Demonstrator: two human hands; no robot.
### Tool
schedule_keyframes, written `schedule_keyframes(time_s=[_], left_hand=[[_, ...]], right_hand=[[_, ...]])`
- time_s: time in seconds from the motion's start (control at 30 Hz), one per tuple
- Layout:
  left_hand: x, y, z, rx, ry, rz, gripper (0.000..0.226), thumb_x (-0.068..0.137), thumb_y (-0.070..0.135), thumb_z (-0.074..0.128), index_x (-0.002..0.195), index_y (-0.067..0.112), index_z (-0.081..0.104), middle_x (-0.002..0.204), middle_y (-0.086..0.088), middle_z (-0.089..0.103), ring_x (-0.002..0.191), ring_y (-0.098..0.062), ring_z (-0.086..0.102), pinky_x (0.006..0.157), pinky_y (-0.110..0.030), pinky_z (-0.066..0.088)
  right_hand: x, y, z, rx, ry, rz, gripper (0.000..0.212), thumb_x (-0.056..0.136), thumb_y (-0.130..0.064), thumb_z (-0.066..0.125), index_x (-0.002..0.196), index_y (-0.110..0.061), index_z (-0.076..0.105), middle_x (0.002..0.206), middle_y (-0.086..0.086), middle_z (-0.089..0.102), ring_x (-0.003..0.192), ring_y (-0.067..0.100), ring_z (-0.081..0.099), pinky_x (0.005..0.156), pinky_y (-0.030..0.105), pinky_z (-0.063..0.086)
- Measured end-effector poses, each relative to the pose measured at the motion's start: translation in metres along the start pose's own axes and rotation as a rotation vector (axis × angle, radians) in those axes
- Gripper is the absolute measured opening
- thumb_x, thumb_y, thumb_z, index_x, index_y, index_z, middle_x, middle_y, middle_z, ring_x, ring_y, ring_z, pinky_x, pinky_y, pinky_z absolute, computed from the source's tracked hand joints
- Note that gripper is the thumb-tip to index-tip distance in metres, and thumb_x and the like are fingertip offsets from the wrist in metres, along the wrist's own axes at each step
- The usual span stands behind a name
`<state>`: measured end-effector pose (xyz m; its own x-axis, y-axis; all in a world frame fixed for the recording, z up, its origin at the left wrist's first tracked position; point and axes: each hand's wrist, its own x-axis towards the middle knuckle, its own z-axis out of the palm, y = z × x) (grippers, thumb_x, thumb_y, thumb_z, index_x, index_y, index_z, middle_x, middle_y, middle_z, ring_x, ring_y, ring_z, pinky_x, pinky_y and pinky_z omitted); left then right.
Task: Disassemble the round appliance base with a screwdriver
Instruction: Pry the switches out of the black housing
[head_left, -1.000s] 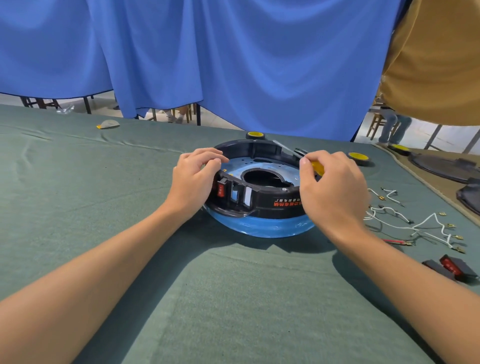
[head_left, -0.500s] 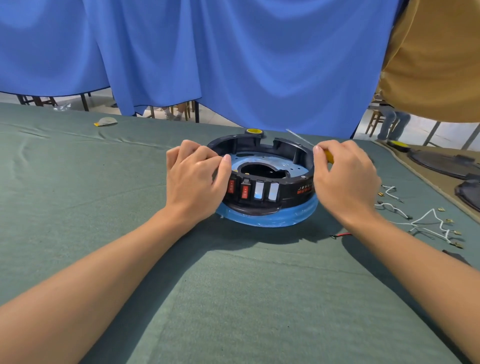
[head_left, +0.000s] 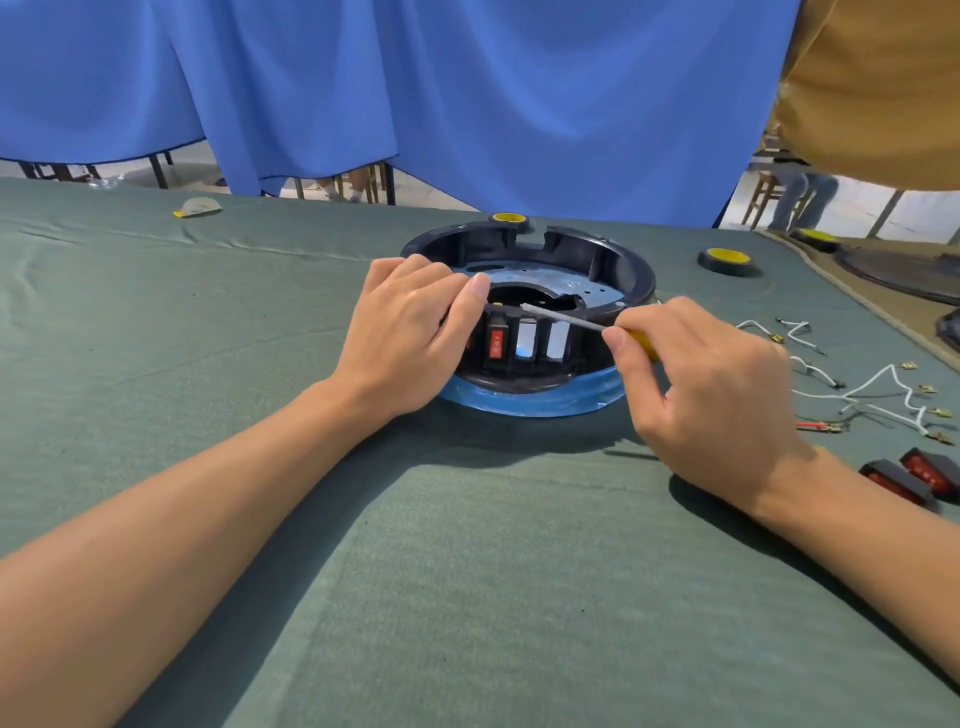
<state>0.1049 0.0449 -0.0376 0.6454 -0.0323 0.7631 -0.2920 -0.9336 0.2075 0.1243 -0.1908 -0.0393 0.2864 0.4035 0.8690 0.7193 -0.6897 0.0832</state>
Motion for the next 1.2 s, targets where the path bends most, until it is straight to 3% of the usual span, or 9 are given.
schedule_keyframes(time_s=[0.47,0.73,0.97,1.2], left_hand=[[-0.001,0.001,0.000,-0.032,0.003,0.011,0.056,0.101,0.041,0.027,0.068,0.008,0.058,0.064,-0.002,0.053,0.071,-0.018,0.048,0.084,-0.028,0.028],[-0.001,0.003,0.000,-0.051,0.005,0.009,0.059,0.100,0.042,0.026,0.073,0.006,0.063,0.065,-0.003,0.056,0.073,-0.019,0.050,0.086,-0.029,0.028],[-0.001,0.003,0.000,-0.060,0.014,0.004,0.058,0.100,0.042,0.027,0.072,0.006,0.063,0.064,-0.002,0.055,0.073,-0.019,0.049,0.083,-0.026,0.025],[-0.001,0.005,0.002,-0.108,0.026,-0.025,0.056,0.099,0.037,0.028,0.071,0.000,0.061,0.065,-0.007,0.054,0.073,-0.021,0.048,0.084,-0.027,0.027]], right_hand=[[-0.001,-0.009,-0.002,-0.054,-0.117,-0.022,0.029,0.098,-0.027,0.050,0.081,-0.014,0.070,0.067,0.003,0.058,0.054,0.026,0.056,0.039,0.032,0.038],[0.007,-0.009,-0.011,-0.109,-0.243,-0.036,0.031,0.096,-0.028,0.049,0.073,-0.016,0.067,0.062,0.000,0.053,0.049,0.023,0.047,0.044,0.023,0.024],[0.016,-0.009,-0.018,-0.170,-0.339,-0.068,0.033,0.096,-0.031,0.046,0.073,-0.016,0.065,0.061,-0.001,0.053,0.049,0.025,0.050,0.047,0.023,0.022],[0.023,-0.010,-0.007,-0.028,-0.365,0.131,0.032,0.085,-0.037,0.036,0.073,-0.017,0.058,0.055,-0.003,0.052,0.056,0.025,0.050,0.052,0.026,0.023]])
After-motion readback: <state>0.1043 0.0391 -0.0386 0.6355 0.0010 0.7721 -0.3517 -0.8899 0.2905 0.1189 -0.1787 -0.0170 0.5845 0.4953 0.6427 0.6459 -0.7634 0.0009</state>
